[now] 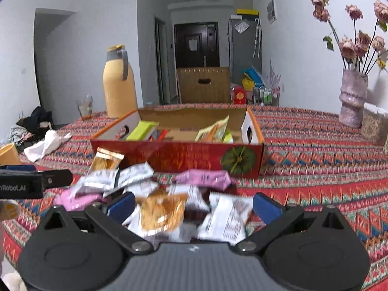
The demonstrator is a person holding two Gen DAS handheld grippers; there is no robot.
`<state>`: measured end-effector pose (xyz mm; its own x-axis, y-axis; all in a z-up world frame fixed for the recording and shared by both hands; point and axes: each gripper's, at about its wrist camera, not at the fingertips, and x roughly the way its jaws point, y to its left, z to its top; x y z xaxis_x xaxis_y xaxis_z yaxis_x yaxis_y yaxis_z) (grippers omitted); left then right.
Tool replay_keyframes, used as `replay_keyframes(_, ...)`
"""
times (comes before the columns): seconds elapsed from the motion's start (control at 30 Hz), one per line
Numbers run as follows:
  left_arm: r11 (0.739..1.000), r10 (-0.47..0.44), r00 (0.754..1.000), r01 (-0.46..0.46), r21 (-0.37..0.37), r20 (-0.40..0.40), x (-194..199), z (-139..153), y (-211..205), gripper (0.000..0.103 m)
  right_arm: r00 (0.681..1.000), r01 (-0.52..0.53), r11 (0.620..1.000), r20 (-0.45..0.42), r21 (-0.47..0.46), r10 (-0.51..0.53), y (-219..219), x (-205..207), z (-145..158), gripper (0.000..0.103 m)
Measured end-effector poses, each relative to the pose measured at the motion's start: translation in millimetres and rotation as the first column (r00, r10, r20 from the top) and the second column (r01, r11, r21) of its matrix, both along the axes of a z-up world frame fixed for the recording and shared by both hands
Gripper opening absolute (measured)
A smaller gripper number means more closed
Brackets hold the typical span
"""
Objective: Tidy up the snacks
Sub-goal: 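Withdraw both tools from the box toward the remaining snack pile, then grasp a white cracker packet with the right gripper while the left gripper grasps another white packet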
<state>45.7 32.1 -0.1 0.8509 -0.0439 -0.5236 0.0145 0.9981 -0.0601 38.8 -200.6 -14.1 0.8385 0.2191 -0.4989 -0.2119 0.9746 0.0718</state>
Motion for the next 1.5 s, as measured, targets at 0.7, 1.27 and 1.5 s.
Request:
replay_keyframes(0.7,1.000,0.009,0.999,-0.009,-0.012,-0.046,3,-12,5,0.103,0.996,-0.074,0.995,-0.045,-0.071,0.071,41,10,-25,0.046)
replay_keyframes(1.27,0.996,-0.085,0.985,0.086,0.000,-0.153,10,-36,-17,0.103,0.999,-0.023,1.000,0.038,0.012,0.022,6,-9,-5,0.040)
replay_keyframes(1.5,0.996,-0.090,0.981,0.093,0.009,-0.171,10,-46,-25,0.087,0.999,0.019,1.000,0.036,0.020,-0.020,-10,-16,-7,0.040)
